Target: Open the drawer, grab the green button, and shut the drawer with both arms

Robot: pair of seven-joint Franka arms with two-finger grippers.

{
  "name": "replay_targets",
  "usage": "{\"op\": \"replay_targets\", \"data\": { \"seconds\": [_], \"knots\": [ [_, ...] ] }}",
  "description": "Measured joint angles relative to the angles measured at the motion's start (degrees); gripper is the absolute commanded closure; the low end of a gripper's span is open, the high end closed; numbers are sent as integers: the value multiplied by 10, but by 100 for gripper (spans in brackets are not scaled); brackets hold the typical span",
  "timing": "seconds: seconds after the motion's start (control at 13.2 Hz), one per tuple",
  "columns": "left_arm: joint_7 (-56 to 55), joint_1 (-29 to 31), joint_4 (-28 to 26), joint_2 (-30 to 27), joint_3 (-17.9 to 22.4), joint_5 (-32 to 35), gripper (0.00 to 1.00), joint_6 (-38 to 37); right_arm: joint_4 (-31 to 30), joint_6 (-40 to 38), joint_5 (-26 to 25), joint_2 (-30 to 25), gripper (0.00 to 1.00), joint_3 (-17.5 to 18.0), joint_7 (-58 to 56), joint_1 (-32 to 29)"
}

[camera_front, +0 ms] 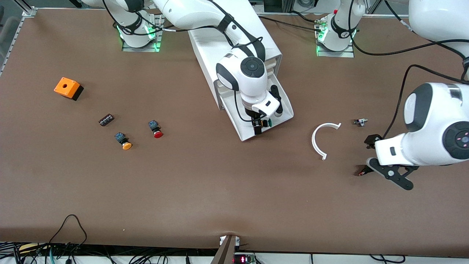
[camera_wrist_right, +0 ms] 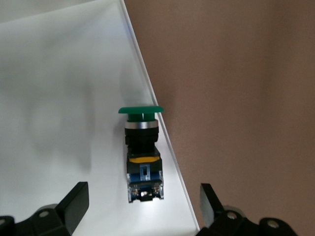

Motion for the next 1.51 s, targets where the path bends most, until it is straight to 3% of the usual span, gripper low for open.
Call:
{"op": "replay_targets", "data": {
  "seconds": [0.3,0.53,0.91,1.51],
  "knots": [
    [-1,-7,-4,34,-1,-2,0,3,0,0,0,6,0,0,0,5],
    [-47,-12,-20,54,-2,-41,0,3,1,0,0,6,1,0,0,5],
    [-70,-10,-38,56,-2,-54,0,4,1,2,0,12,8,0,0,5],
    [-71,-12,-38,56,-3,-54,0,4,2,11,0,18,44,0,0,11]
  ]
}}
